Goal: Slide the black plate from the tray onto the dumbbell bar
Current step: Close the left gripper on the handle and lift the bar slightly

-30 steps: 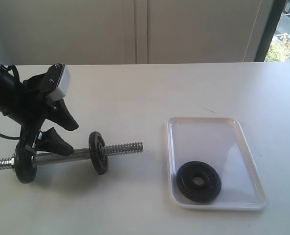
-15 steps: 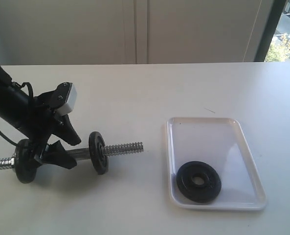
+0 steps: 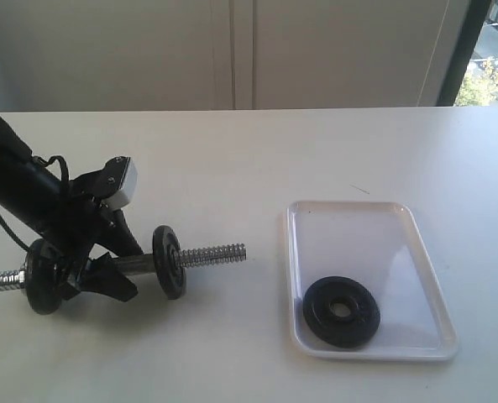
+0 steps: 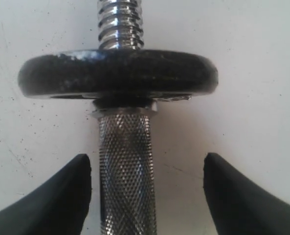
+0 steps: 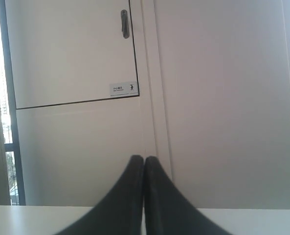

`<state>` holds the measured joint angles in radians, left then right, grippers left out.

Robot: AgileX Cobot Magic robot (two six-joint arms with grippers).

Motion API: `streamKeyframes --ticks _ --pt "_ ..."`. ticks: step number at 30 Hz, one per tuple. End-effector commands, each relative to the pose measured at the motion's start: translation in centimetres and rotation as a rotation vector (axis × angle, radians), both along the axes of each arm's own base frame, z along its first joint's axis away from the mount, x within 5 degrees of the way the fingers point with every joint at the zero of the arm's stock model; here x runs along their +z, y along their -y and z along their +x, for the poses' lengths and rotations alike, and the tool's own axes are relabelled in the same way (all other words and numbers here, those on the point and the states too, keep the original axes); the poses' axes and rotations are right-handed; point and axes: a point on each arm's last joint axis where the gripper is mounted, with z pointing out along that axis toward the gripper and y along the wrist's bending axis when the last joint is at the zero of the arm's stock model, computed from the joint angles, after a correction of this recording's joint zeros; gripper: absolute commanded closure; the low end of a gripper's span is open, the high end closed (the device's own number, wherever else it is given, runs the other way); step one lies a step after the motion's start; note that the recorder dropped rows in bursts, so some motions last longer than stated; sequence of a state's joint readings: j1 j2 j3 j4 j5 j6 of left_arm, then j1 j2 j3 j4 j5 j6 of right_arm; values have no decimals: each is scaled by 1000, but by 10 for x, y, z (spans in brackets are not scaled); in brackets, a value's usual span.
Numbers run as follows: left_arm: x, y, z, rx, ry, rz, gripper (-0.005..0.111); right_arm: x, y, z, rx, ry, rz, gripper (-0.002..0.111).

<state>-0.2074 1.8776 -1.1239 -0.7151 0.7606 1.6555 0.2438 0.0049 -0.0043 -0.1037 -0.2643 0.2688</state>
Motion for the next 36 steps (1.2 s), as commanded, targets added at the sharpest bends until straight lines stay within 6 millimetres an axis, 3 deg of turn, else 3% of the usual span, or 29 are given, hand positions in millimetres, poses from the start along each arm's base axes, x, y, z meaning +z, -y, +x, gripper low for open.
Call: streamKeyframes --ticks 1,15,36 --pt "-4 4 -2 8 -35 -24 38 0 0 -1 8 11 10 108" --pt "-4 6 -1 -5 -15 -54 45 0 0 -1 8 11 10 108" --pt "-6 4 3 15 21 -31 45 0 0 -1 9 10 13 108"
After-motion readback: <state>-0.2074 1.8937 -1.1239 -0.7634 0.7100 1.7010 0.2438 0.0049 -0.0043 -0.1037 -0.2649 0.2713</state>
